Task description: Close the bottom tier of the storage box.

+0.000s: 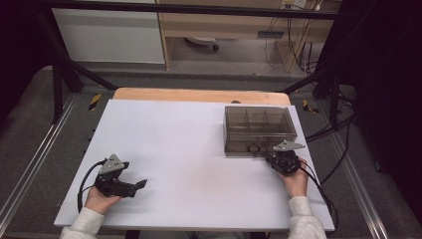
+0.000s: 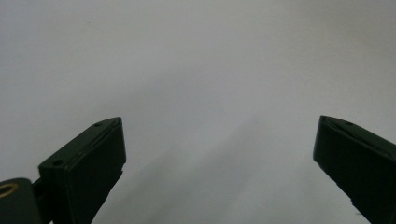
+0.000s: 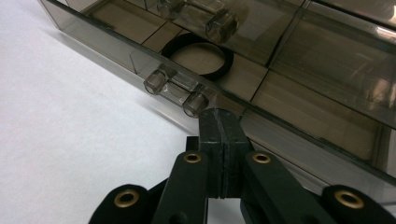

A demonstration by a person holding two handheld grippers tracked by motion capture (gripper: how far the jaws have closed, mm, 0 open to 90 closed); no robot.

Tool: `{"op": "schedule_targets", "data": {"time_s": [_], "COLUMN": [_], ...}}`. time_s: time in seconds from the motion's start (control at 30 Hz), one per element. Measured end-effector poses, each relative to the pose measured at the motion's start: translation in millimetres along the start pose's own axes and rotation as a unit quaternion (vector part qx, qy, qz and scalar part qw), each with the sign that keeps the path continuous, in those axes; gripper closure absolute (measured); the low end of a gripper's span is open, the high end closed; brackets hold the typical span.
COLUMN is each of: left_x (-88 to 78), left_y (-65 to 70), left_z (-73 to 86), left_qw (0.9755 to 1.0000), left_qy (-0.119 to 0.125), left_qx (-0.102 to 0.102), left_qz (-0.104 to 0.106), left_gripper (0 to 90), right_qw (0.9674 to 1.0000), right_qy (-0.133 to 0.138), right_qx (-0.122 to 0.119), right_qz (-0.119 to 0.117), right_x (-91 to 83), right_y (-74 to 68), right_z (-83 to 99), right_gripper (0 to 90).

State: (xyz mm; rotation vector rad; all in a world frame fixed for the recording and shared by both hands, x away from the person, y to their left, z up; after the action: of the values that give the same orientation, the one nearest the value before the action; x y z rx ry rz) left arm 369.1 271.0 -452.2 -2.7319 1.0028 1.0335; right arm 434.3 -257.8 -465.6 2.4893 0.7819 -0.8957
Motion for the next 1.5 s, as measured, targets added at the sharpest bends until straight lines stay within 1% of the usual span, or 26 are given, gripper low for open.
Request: {"op": "schedule_targets", "data": {"time_s": [0.8,1.5], "left_x": [0.2,0.9], "left_y": [-0.8,-1.2], "left_z": [0.2,0.6], "left_qw": [1.0,1.0], "left_qy": [0.0,-0.001], "left_qx": [0.0,-0.001], "left_qz": [-0.001,-0.001], "left_gripper": [2.4,2.4], "right_qw": [1.0,0.9999], "right_qy": [0.004,0.01], "right_qx": [-0.002,-0.004], "right_qz": [0.001,0.008], "right_x": [5.4,9.6], "right_y": [3.5,6.7], "right_z": [-3.6,-6.7], "right_gripper": [90.0,90.0]}}
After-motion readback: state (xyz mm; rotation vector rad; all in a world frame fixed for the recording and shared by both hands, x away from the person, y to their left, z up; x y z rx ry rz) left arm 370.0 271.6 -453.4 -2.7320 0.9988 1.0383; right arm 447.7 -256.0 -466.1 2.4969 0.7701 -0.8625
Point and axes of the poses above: each handheld gripper's, and its own axes: x roughly forward along the jaws, z roughly out of its underside, y roughly to its right, the point moved 2 cm from there along x, roughly forward along the jaws, and after that the axes turned 9 degrees about -x, right-handed, at the moved point
